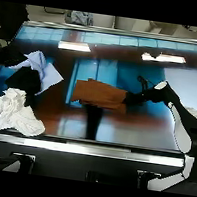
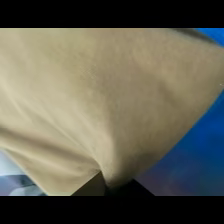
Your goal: Fold the shirts.
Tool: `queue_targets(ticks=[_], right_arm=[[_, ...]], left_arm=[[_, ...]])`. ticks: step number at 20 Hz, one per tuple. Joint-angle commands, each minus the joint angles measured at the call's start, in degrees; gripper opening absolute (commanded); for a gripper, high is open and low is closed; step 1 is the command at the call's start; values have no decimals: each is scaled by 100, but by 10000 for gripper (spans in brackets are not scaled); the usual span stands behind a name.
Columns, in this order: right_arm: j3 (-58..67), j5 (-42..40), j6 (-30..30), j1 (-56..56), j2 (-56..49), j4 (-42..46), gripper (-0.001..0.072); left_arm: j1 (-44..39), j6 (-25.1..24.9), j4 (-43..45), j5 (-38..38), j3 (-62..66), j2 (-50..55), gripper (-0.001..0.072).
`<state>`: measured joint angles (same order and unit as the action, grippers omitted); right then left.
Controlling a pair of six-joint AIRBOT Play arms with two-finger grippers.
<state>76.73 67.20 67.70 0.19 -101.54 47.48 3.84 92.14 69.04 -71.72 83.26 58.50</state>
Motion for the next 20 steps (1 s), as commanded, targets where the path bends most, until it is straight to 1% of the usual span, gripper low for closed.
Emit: queue_targets(ticks=[1,2,4,5,8,11,13,17,20], right_arm=[[299,90,-538,151,129,-658,46],[592,339,-752,330,223,-929,46],[1283,841,-785,811,424,-1384,46],[1628,1043,-761,1086,522,-1451,46],[2573,1768,-339,2039,728,-1423,46],[3230,2371,-101,3034,761,-1375,47],[3467,2426,-83,3683,761,-1333,47],[3517,2070,-192,4817,758,-1202,47],[3517,1982,-232,5495,761,-1239,47]], left_arm=[[0,-2,2,15,-9,2,25],[0,-17,0,17,-9,2,25],[0,-22,2,72,-11,2,24],[0,-22,2,125,-11,2,24],[0,-22,2,295,-11,26,25],[0,-20,2,319,-11,72,25],[0,-22,2,319,-11,72,25],[0,-17,0,317,-11,72,25],[0,-17,0,317,-11,74,25]])
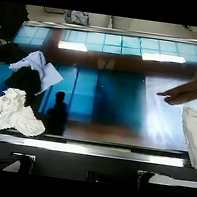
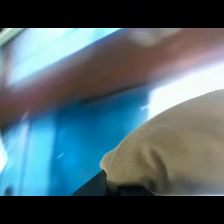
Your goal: Fold the shirts.
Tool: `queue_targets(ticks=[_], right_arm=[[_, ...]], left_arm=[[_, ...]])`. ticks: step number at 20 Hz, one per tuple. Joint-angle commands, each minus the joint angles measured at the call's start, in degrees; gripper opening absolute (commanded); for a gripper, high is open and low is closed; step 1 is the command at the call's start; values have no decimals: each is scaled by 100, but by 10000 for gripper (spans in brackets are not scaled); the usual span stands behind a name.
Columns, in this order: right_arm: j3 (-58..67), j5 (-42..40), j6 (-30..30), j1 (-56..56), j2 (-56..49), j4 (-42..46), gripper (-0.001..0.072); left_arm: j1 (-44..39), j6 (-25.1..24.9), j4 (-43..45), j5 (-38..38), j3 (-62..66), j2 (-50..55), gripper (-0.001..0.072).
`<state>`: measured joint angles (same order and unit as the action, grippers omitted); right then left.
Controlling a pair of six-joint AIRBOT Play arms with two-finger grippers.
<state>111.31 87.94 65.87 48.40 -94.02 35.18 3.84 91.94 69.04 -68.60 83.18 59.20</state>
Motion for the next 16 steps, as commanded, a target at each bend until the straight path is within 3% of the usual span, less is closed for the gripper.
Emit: queue_targets(ticks=[1,8,12,16], right_arm=[[66,26,-35,874,11,-11,47],[87,682,-24,2083,313,428,48],[48,1510,-61,2413,389,2247,47],[-367,1714,105,2413,433,3869,47]], left_arm=[[0,0,2,4,-2,4,25],[0,-4,0,7,-2,2,24],[-2,-44,0,7,-2,2,25],[-2,-44,0,2,-2,-11,25]])
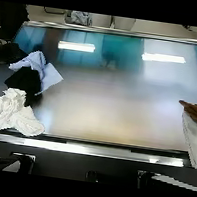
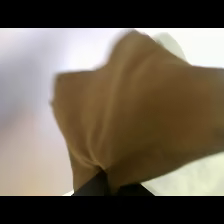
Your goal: Fold the shirts.
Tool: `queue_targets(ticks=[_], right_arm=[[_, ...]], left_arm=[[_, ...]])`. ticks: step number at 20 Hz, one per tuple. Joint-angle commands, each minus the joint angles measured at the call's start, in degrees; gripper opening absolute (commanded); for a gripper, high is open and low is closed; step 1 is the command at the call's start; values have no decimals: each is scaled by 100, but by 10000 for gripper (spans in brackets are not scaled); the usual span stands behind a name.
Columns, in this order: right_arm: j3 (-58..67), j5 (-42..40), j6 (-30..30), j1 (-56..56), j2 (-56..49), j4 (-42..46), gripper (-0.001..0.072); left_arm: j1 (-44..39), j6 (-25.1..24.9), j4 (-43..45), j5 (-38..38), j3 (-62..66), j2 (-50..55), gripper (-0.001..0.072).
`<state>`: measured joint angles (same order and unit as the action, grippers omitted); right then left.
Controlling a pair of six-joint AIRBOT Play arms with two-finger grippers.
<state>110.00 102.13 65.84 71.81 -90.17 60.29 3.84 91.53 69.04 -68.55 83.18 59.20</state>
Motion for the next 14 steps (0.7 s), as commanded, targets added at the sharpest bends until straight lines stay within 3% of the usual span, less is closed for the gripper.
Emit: queue_targets(ticks=[1,8,13,14], right_arm=[[-435,232,122,72,92,1543,47],[-2588,-697,238,72,452,1899,48],[-3320,-905,352,74,706,2149,49],[-3324,-927,363,72,745,2177,95]], left_arm=[[-2,-2,0,-2,-2,-11,25],[-2,2,-2,7,-2,-9,25],[-2,2,-133,7,-2,-9,25],[-2,2,-151,15,-2,-9,25]])
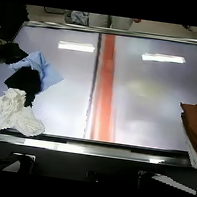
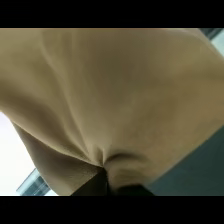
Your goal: Fold the shirts.
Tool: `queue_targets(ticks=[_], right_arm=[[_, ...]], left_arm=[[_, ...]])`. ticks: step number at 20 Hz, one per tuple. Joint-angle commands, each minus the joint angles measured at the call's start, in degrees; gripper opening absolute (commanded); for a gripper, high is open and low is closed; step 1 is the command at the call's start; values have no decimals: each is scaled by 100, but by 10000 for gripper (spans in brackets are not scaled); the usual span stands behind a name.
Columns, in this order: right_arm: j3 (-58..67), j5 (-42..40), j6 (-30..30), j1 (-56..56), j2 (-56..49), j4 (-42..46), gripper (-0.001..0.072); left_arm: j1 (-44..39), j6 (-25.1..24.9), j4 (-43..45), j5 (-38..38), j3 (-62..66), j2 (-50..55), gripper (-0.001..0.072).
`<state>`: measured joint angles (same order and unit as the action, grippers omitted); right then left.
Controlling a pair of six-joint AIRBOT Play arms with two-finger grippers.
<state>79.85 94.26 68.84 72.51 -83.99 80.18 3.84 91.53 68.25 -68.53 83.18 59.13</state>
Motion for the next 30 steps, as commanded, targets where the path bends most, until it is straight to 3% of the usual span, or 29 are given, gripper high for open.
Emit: queue_targets(ticks=[1,2,5,6,7,9,11,13,14,15,16,18,21,30], right_arm=[[-308,-214,-15,2,188,181,421],[-278,-339,-304,2,278,133,686],[527,-1115,-721,-39,535,-505,692],[970,-1578,-1178,-173,625,-896,692],[1484,-2120,-1801,-476,739,-1224,692],[2284,-3012,-2378,-1526,962,-1222,691],[2662,-3180,-2256,-2828,1075,-1222,689],[2636,-2717,-1655,-4210,1054,-1036,689],[2597,-2184,-1246,-4883,951,-675,690],[2529,-1493,-918,-5394,807,-356,690],[2420,-857,-835,-5768,623,-184,682],[1921,81,-916,-6183,319,-332,590],[1156,-55,-651,-6507,361,72,591],[1119,-164,-461,-6561,358,258,605]], left_arm=[[-2,2,-74,26,0,-2,25],[-2,4,-74,33,0,-4,25],[-11,-4,-485,118,197,-4,25],[-74,-31,-472,328,409,4,23],[-175,-98,-278,557,658,37,23],[-544,192,892,656,1300,304,22],[-942,634,2306,142,1661,772,22],[-1252,623,3099,-802,1617,1335,29],[-1305,625,3075,-1322,1513,1585,133],[-1373,680,2979,-1897,1316,1799,461],[-1440,745,2857,-2264,1034,1915,700],[-1705,739,2817,-1998,138,1703,704],[-2070,968,2828,-658,-1080,1051,702],[-2131,955,2822,-595,-1178,1036,708]])
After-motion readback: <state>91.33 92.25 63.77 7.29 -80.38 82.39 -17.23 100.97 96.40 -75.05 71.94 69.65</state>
